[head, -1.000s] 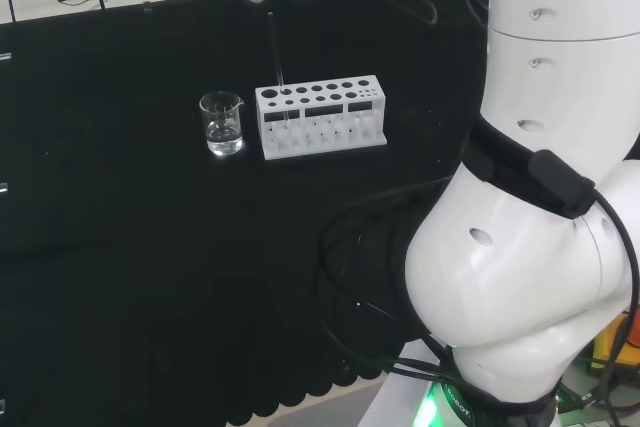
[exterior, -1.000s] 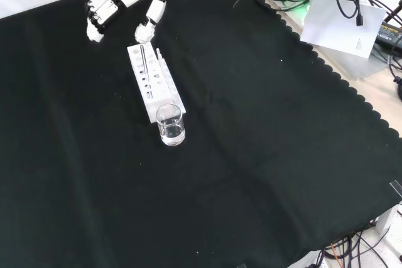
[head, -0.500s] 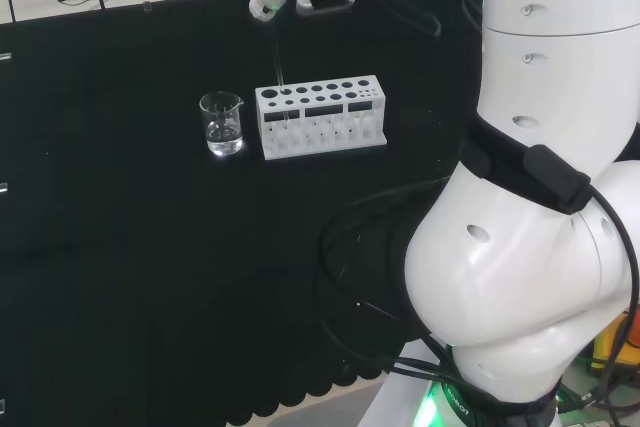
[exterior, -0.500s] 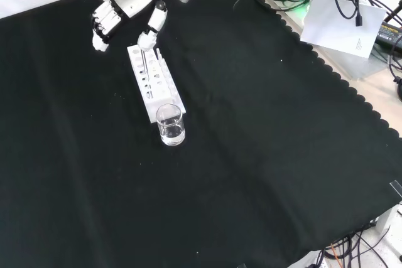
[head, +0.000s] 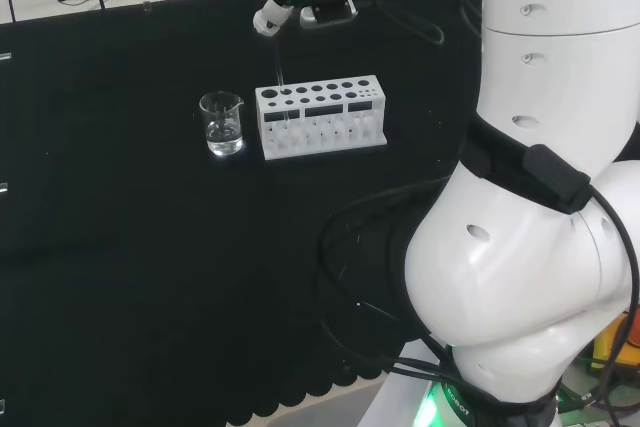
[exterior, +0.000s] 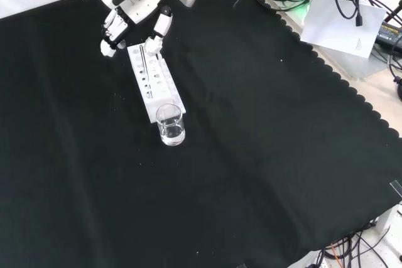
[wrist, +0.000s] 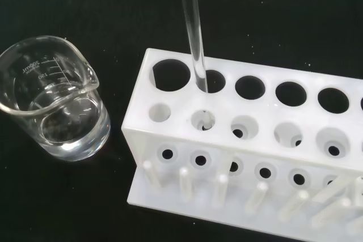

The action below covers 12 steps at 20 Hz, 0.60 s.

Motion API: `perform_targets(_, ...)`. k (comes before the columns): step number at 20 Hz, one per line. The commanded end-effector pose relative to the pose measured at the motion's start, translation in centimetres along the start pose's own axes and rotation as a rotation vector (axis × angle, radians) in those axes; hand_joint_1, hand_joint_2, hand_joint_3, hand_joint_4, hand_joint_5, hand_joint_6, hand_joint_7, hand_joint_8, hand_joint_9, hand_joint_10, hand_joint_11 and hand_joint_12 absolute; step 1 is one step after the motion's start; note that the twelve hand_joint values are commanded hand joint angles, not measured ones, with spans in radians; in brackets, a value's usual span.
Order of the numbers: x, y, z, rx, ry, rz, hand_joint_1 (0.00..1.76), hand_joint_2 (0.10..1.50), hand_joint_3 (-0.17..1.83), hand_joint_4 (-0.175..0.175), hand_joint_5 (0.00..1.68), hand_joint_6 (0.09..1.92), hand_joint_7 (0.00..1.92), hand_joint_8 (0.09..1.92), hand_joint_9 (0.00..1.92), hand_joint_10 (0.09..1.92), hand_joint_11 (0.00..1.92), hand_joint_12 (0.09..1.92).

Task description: Take the glass rod from the white test tube rack.

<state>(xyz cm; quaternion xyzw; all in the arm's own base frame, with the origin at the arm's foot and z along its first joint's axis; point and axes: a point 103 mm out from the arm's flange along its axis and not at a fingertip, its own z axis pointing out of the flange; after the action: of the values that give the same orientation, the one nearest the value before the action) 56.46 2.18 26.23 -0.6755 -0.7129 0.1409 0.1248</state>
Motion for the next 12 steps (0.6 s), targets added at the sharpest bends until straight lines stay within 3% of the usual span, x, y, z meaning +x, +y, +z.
perform_targets(1, 0.11, 0.58, 0.15, 0.016, 0.004, -0.005, 0.65, 1.21, -0.17, -0.175, 0.17, 0.09, 0.30, 0.92, 0.70, 0.84, 0.45, 1.32)
perform_targets(7, 0.45, 0.61, 0.44, 0.011, 0.001, -0.009, 0.67, 1.22, -0.17, -0.175, 0.25, 0.09, 0.45, 0.90, 0.87, 0.82, 0.64, 1.26)
perform_targets(12, 0.37, 0.70, 0.80, 0.001, 0.002, -0.001, 0.73, 1.22, -0.17, -0.175, 0.37, 0.09, 0.72, 0.86, 1.11, 0.79, 0.95, 1.16)
